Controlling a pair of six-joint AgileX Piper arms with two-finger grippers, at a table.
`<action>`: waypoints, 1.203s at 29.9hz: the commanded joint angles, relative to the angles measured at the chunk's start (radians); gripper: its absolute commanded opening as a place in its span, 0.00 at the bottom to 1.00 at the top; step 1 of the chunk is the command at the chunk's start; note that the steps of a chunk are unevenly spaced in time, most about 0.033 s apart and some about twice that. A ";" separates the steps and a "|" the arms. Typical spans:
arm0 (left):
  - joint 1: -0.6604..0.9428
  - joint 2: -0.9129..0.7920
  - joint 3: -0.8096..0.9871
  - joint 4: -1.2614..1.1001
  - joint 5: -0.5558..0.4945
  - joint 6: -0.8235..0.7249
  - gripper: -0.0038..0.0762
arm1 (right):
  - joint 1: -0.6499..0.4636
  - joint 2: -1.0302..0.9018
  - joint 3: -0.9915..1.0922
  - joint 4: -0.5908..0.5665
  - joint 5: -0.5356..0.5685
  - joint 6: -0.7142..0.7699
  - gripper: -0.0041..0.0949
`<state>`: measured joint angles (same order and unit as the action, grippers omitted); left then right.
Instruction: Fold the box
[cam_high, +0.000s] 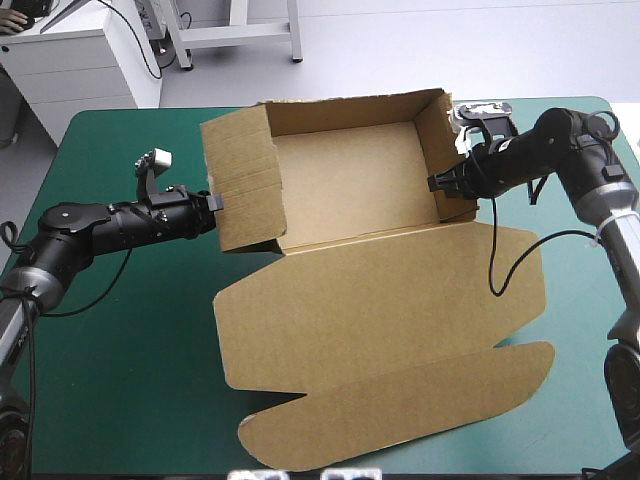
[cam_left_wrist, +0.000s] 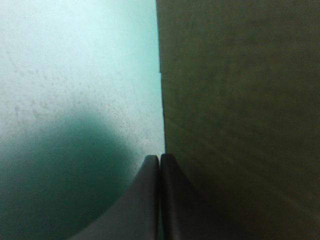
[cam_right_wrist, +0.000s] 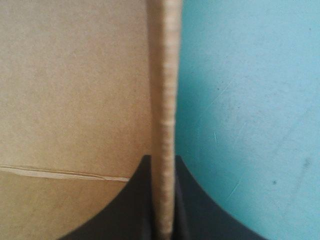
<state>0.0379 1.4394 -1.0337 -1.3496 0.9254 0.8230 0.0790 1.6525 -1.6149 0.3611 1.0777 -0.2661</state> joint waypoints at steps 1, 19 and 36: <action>-0.006 -0.052 -0.029 -0.124 0.015 -0.010 0.04 | 0.030 -0.044 -0.025 -0.031 -0.064 0.035 0.03; -0.006 -0.053 -0.029 -0.151 0.097 -0.003 0.14 | 0.092 -0.044 -0.025 -0.120 -0.108 0.100 0.03; -0.006 -0.053 -0.029 -0.226 0.171 -0.017 0.64 | 0.092 -0.044 -0.025 -0.129 -0.083 0.098 0.03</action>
<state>0.0379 1.4248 -1.0337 -1.4949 1.0607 0.8110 0.1696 1.6525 -1.6149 0.2123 1.0240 -0.1712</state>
